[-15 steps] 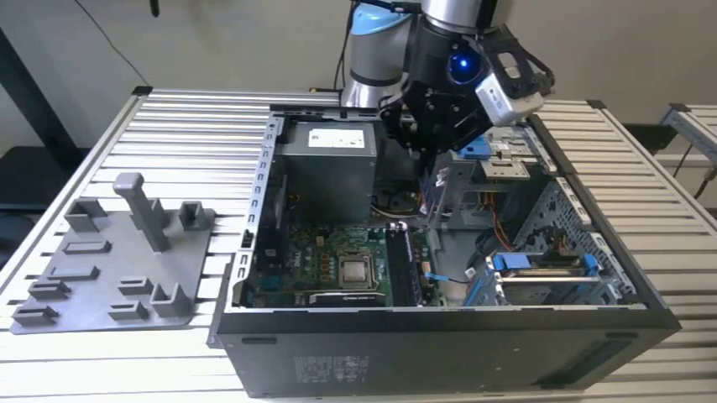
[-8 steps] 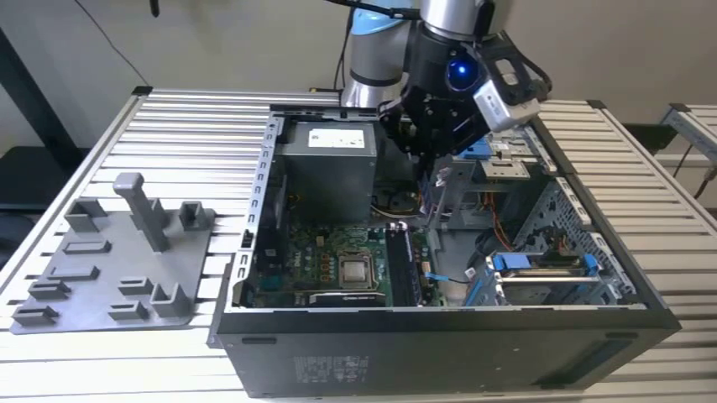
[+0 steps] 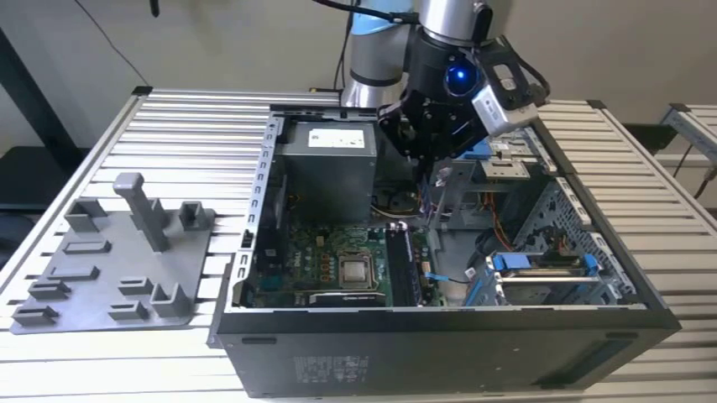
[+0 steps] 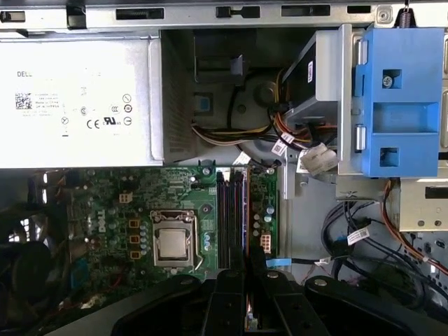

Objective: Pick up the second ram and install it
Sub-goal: 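Insert the second ram into the second slot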

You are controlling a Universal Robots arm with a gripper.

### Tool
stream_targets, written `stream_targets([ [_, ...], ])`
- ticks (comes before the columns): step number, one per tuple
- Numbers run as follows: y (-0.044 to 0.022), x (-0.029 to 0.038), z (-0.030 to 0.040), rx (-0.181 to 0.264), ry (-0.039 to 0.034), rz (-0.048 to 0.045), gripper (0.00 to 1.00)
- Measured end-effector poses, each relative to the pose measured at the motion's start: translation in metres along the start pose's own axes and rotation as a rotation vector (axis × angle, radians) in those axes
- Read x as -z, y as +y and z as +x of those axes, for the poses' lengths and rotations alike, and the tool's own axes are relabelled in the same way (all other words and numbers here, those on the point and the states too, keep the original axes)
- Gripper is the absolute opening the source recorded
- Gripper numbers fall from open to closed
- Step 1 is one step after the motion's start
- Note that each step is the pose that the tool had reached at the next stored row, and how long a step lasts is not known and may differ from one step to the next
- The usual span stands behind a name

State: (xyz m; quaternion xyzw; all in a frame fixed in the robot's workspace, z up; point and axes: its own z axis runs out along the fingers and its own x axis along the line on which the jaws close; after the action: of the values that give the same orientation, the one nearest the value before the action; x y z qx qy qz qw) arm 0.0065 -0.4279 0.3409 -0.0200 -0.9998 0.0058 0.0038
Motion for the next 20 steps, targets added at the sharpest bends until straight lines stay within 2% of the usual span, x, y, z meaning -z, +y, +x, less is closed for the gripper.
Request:
stream_targets([
  [7, 0.0001, -0.0062, -0.0001, 0.000, 0.0000, 0.0008, 0.14],
  [20, 0.0004, -0.0272, -0.0015, 0.005, -0.0003, 0.0057, 0.14],
])
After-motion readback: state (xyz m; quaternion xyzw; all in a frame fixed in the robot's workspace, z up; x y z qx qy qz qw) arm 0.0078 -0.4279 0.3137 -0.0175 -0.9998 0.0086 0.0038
